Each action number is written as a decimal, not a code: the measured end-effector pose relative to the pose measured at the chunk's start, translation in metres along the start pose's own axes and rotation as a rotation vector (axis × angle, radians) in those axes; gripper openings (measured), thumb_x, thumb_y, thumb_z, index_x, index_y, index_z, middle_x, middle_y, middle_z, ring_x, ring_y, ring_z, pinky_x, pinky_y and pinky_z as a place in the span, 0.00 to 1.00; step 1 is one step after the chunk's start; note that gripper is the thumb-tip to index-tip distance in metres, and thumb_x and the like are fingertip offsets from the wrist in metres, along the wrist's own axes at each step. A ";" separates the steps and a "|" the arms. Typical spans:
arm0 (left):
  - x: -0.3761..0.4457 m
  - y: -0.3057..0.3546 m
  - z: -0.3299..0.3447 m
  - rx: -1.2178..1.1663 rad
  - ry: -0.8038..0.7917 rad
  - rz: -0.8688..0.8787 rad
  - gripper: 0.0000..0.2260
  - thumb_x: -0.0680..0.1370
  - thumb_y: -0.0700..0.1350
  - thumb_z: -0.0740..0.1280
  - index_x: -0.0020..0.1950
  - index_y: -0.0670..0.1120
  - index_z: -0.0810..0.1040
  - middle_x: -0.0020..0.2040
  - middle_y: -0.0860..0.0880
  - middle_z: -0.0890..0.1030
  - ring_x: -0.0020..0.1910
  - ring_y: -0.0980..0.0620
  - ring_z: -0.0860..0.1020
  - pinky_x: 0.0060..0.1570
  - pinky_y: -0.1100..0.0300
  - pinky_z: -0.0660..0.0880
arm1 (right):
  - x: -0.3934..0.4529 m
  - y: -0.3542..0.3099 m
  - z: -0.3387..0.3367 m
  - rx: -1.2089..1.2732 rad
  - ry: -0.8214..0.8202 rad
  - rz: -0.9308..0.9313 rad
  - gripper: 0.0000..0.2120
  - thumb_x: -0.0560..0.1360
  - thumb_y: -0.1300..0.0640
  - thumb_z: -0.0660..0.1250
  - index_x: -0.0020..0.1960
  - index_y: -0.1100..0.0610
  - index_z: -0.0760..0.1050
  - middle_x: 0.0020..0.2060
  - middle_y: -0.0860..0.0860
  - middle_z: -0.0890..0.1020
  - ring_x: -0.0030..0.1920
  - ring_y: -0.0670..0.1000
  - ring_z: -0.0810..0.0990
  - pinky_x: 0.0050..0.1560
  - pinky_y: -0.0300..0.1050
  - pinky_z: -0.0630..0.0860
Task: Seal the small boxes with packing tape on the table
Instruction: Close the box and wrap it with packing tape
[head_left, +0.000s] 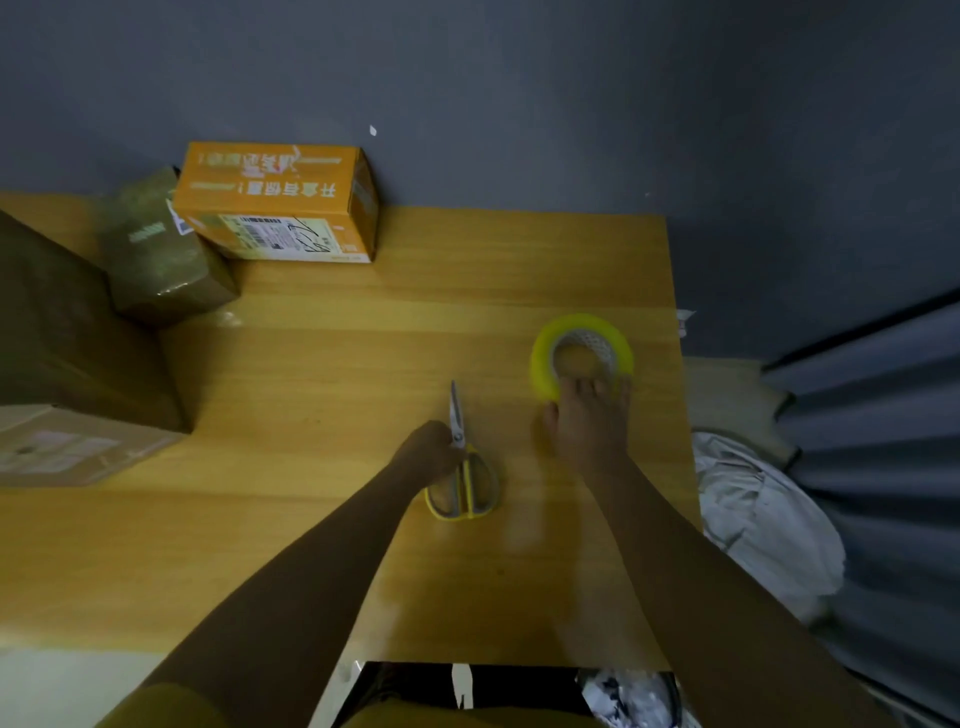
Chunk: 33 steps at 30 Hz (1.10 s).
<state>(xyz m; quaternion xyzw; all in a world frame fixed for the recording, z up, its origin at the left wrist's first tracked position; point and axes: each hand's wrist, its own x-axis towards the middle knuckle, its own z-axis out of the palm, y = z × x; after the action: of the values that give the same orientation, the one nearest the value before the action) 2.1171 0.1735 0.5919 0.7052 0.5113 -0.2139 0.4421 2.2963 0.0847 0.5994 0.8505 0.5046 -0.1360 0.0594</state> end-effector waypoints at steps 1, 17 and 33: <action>-0.001 -0.005 -0.004 0.006 0.009 -0.005 0.15 0.80 0.44 0.64 0.56 0.32 0.77 0.57 0.33 0.78 0.56 0.38 0.78 0.49 0.54 0.73 | 0.003 -0.001 -0.002 0.003 -0.037 0.031 0.22 0.80 0.48 0.57 0.71 0.56 0.66 0.63 0.55 0.76 0.69 0.57 0.68 0.73 0.65 0.46; 0.002 0.069 -0.039 -0.053 0.217 0.652 0.27 0.78 0.42 0.68 0.74 0.39 0.64 0.73 0.40 0.66 0.73 0.45 0.63 0.67 0.66 0.56 | -0.026 0.001 -0.018 0.598 0.056 -0.078 0.32 0.79 0.36 0.52 0.75 0.55 0.63 0.57 0.53 0.79 0.54 0.58 0.77 0.68 0.65 0.62; -0.078 0.066 -0.153 -0.037 0.608 0.577 0.03 0.77 0.37 0.64 0.46 0.43 0.75 0.50 0.42 0.77 0.50 0.41 0.77 0.49 0.53 0.73 | -0.002 -0.051 -0.131 0.970 0.178 0.082 0.19 0.74 0.42 0.69 0.55 0.55 0.71 0.45 0.50 0.77 0.44 0.51 0.76 0.44 0.44 0.70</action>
<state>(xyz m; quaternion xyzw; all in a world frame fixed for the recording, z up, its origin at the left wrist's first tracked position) 2.1242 0.2552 0.7564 0.8424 0.4038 0.1460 0.3255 2.2732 0.1393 0.7269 0.8075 0.3525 -0.2797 -0.3813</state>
